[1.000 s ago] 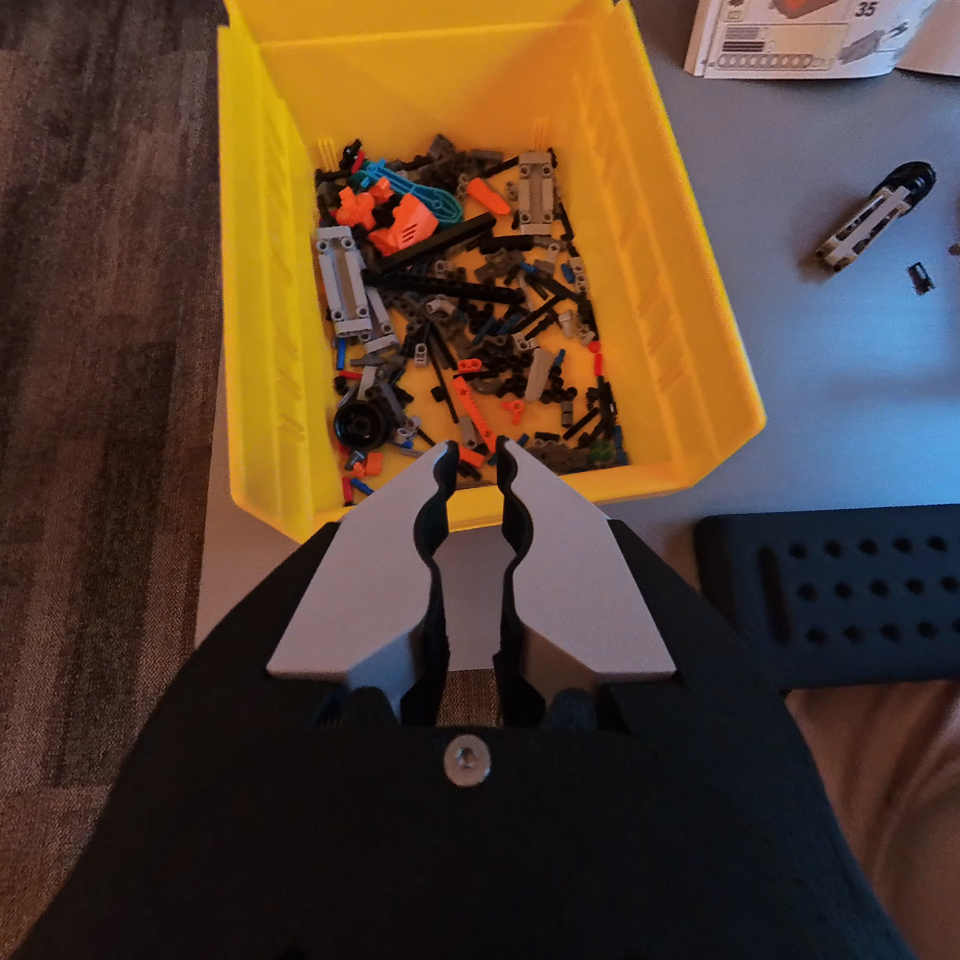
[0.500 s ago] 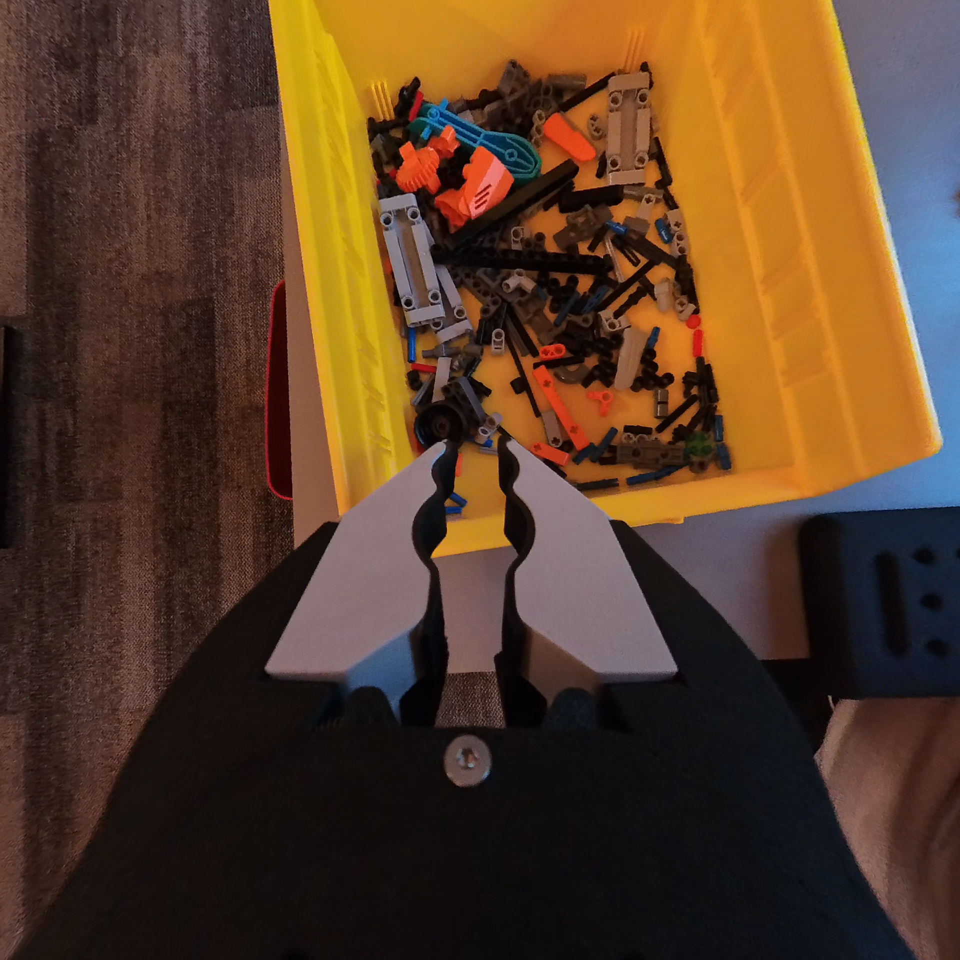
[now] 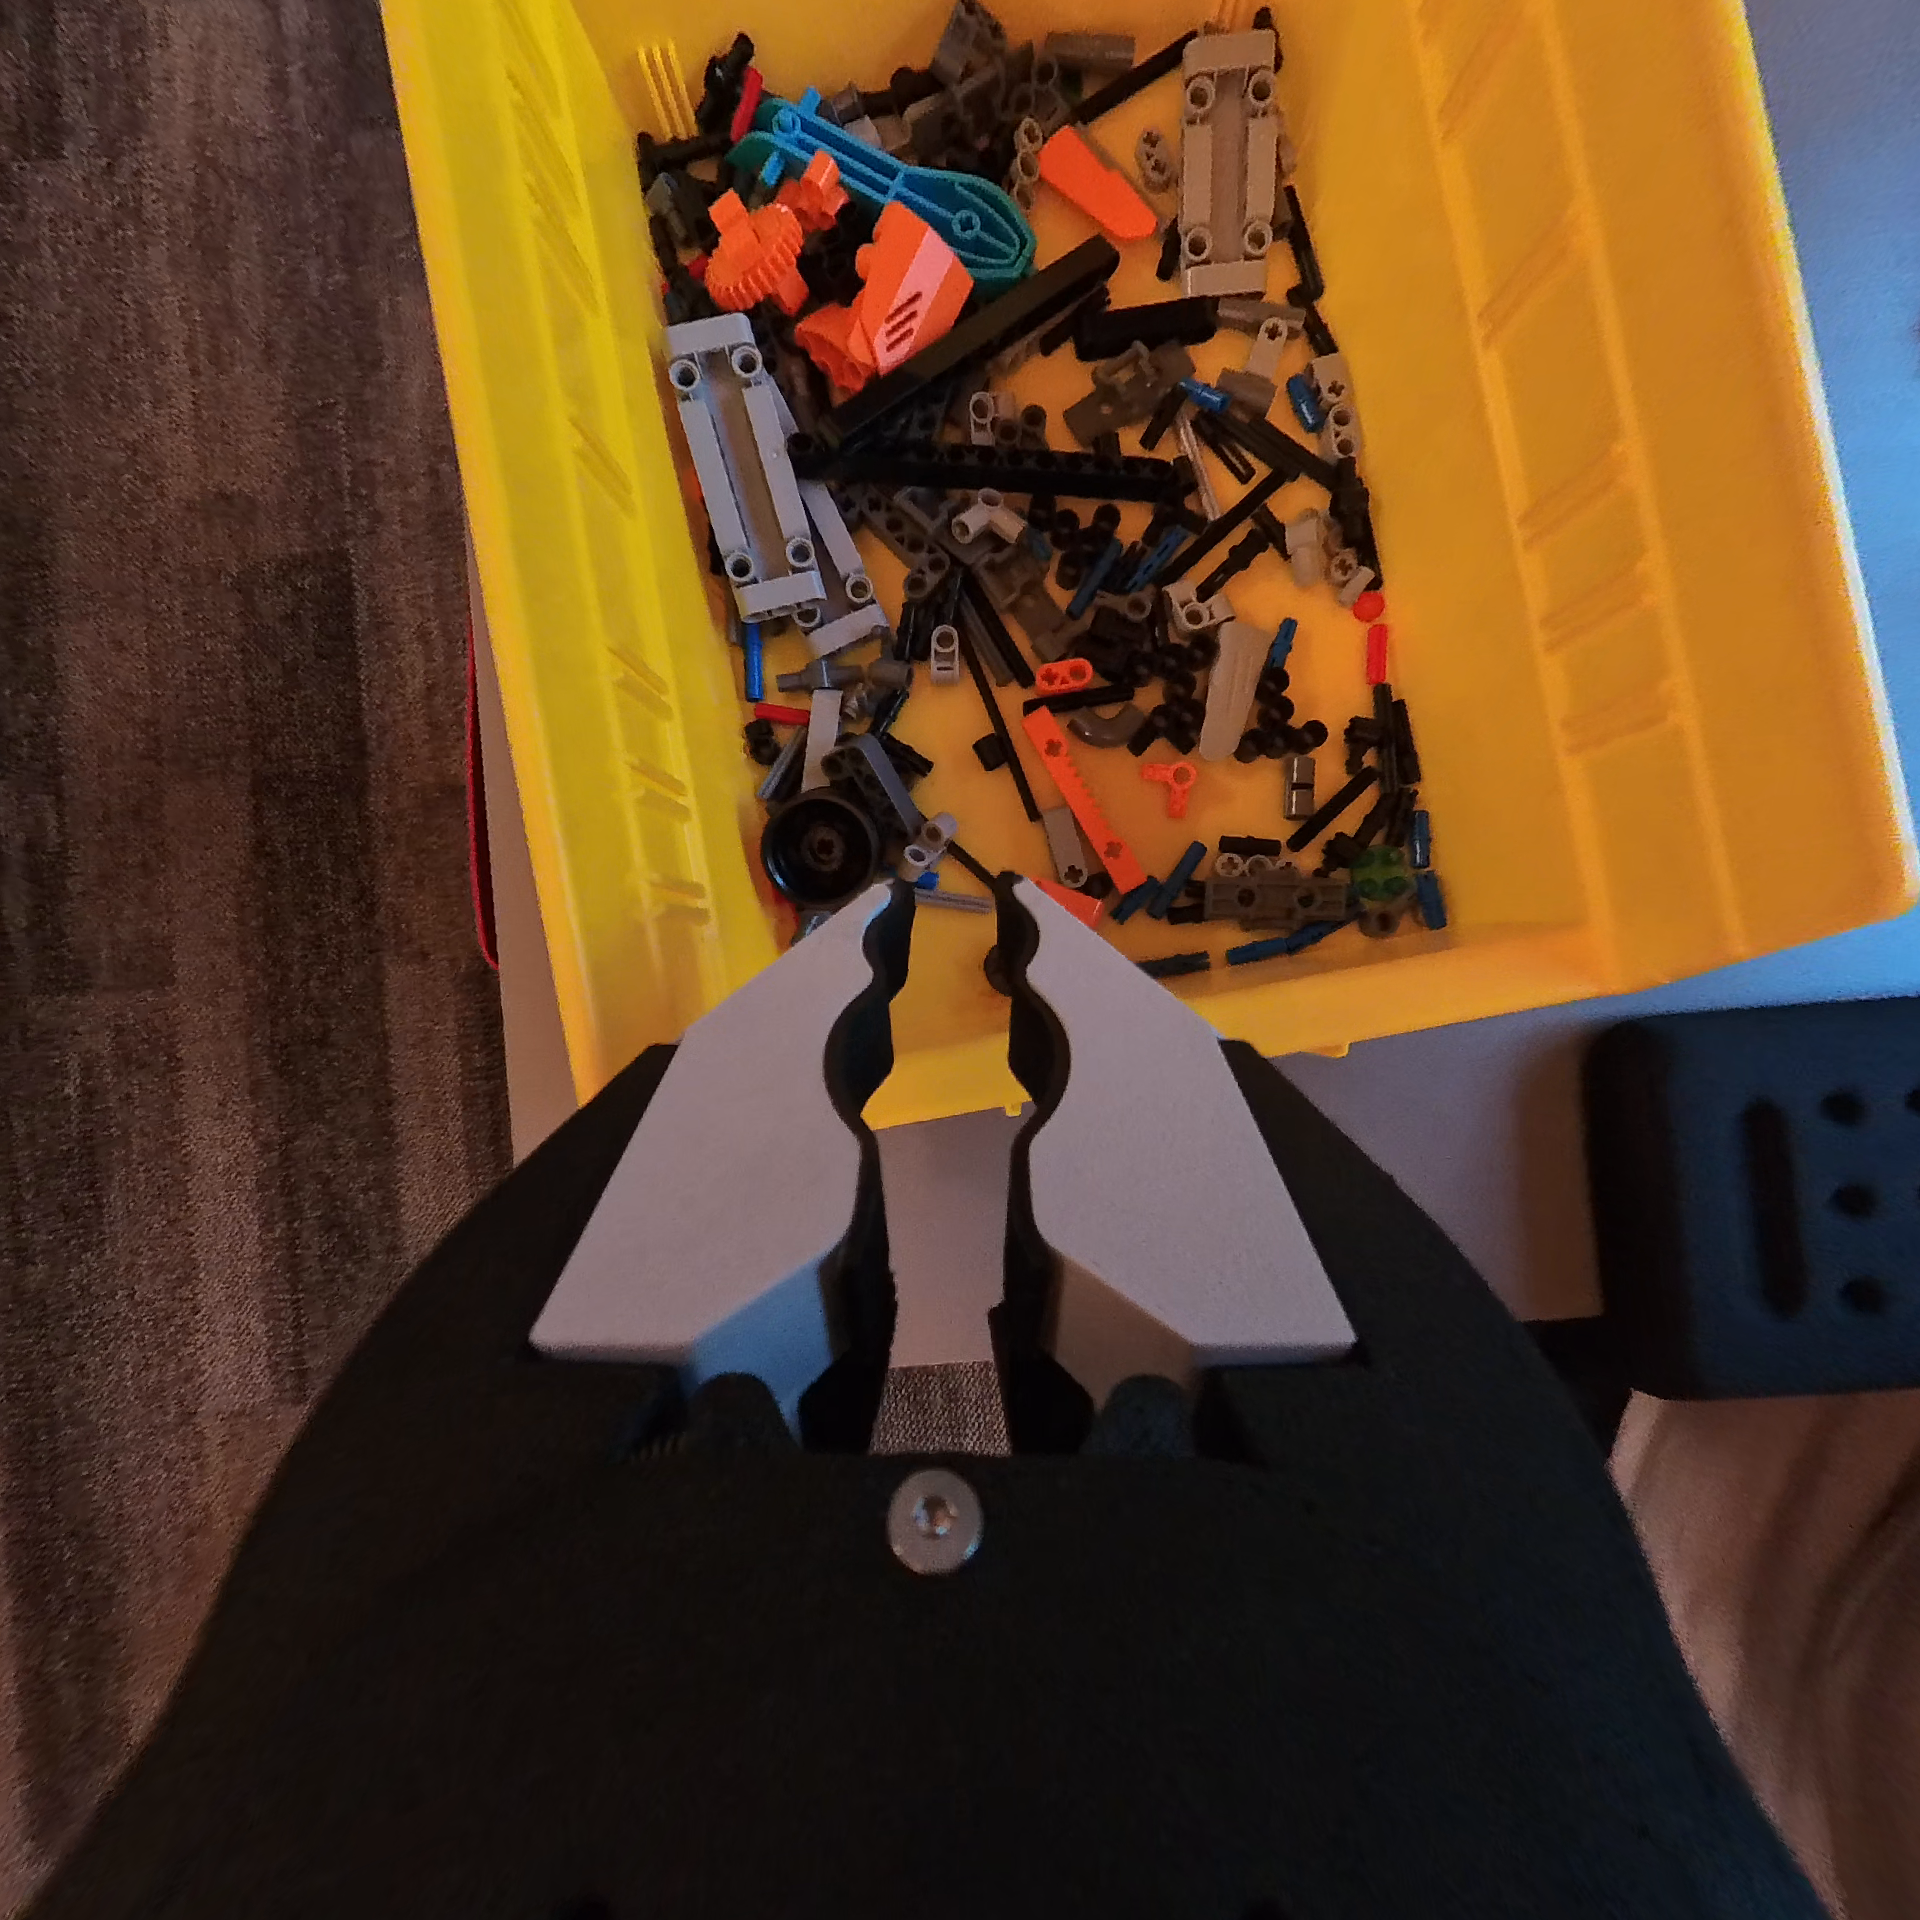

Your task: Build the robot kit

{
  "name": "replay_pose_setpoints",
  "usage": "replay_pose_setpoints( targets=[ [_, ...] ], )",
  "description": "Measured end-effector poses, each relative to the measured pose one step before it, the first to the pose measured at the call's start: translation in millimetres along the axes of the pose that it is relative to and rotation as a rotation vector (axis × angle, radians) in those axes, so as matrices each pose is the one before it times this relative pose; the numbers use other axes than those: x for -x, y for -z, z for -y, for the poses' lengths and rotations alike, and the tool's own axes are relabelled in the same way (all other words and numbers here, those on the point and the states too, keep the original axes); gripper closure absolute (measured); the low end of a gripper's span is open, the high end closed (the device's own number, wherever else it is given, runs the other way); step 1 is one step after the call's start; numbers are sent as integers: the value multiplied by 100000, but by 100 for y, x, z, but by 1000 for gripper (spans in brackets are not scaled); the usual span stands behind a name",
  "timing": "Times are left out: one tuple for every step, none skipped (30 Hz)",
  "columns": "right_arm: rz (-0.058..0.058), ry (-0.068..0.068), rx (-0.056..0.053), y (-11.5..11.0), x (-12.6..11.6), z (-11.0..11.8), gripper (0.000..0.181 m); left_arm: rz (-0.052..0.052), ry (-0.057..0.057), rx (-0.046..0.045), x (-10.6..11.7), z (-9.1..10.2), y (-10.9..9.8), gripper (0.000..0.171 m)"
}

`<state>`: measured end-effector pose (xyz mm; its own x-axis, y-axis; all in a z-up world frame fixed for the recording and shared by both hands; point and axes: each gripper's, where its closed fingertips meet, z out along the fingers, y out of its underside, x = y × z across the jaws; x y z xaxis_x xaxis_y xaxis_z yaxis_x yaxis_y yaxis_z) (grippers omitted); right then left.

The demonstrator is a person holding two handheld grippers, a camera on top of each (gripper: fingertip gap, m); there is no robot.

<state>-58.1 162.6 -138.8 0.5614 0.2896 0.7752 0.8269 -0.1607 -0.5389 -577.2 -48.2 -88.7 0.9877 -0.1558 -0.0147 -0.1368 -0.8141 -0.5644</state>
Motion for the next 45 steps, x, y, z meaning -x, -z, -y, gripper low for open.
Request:
replay_pose_setpoints(
  targets=[
    [-1436,-1187,-712,38,-329,40,161,370,-329,817,41,-43,-27,157],
    [-468,-1201,-361,14,-190,-10,158,23,-221,784,-14,-40,-50,157],
    [-636,-1064,-25,4,-195,-15,154,-329,-249,774,-72,-53,-76,157],
    [-225,-558,-118,2,-82,-4,152,-364,-286,760,-84,-59,-95,157],
    [369,14,12,-18,39,-7,153,-457,-237,940,-107,-97,-143,156],
    [33,130,29,-1,9,-2,153,-629,-222,1108,-130,-132,-170,156],
    [4,-44,-125,4,-7,14,153,-575,-206,739,-126,-94,-187,156],
    [116,-14,-76,-5,11,3,153,-534,-25,63,-138,-16,-189,156],
    [75,77,-9,-4,19,4,153,-819,121,-391,-199,56,-191,156],
    [-100,136,20,-2,-4,8,153,-1265,55,-303,-275,36,-204,156],
    [-62,218,-7,-10,11,0,153,-1509,-129,151,-307,-16,-216,156],
    [39,237,25,-5,22,9,153,-1442,-390,472,-307,-20,-220,157],
    [67,192,82,-13,28,-11,154,-1354,-708,562,-290,18,-223,156],
    [-69,71,6,-3,-1,2,154,-1505,-1059,716,-301,56,-225,156],
    [63,28,33,-7,10,5,154,-1704,-1503,973,-337,82,-233,156],
    [95,31,40,-7,9,-4,155,-1506,-2054,1236,-292,85,-237,156],
    [19,61,40,-10,9,-2,155,-924,-2392,1075,-213,149,-190,154],
    [-58,86,36,-1,-1,-3,155,-608,-2336,367,-154,254,-146,153],
    [-82,103,40,-4,8,-1,155,-780,-1777,-200,-155,314,-78,152],
    [-47,127,-1,6,1,1,156,-1125,-842,-144,-142,276,-39,150],
    [-106,101,-19,-5,-3,13,156,-1298,-154,281,-121,166,-54,148],
    [-57,79,27,-1,0,-1,156,-1072,66,748,-52,53,-70,146],
    [14,102,65,-2,16,-12,156,-742,92,880,-8,-15,-112,145],
    [13,155,11,-6,18,4,156,-630,62,824,-12,-35,-146,144],
    [-7,160,-53,2,10,17,157,-594,-5,470,-47,-6,-186,144],
    [29,74,1,-3,12,2,157,-776,-24,240,-111,4,-240,144],
    [29,-26,-12,9,3,-8,157,-795,161,255,-128,-32,-266,142],
    [19,-25,5,-9,2,1,157,-392,461,288,-89,-56,-254,141],
    [30,53,9,0,6,7,157,-143,447,580,-70,-127,-243,140],
    [19,108,-16,2,19,-2,157,-415,-31,1037,-122,-203,-210,140],
    [-24,75,-33,7,0,11,158,-825,-455,1153,-180,-212,-198,140],
    [1,21,-3,-3,6,-5,158,-1237,-670,949,-210,-108,-168,140],
    [63,-21,23,-5,0,4,158,-1663,-1039,375,-265,39,-131,140],
    [48,1,12,1,7,-2,158,-2189,-1358,-207,-341,174,-101,140],
    [33,71,0,-3,13,3,158,-2520,-1448,-69,-422,193,-85,140],
    [52,114,4,-6,26,5,158,-2391,-1830,362,-467,153,-88,141],
    [87,143,-18,5,18,4,159,-2943,-3005,536,-614,142,-108,142],
    [36,171,-30,1,23,8,159,-4367,-4624,19,-884,201,-141,143],
    [-11,197,-15,2,14,6,160,-4554,-5437,-296,-909,254,-165,145],
    [-43,148,-3,3,13,4,160,-2084,-4690,159,-474,189,-171,147],
    [-16,111,21,-5,11,-6,160,1322,-3265,897,120,55,-143,148],
    [-53,122,43,-1,3,5,160,2880,-1922,1541,455,-101,-110,148],
    [-77,115,63,-2,2,-11,161,1806,-946,1611,352,-166,-98,148],
    [-55,113,29,-4,6,-7,161,10,-313,1092,123,-119,-101,148],
    [-50,147,6,6,5,9,161,-954,86,413,-10,-26,-108,148]
  ],
)
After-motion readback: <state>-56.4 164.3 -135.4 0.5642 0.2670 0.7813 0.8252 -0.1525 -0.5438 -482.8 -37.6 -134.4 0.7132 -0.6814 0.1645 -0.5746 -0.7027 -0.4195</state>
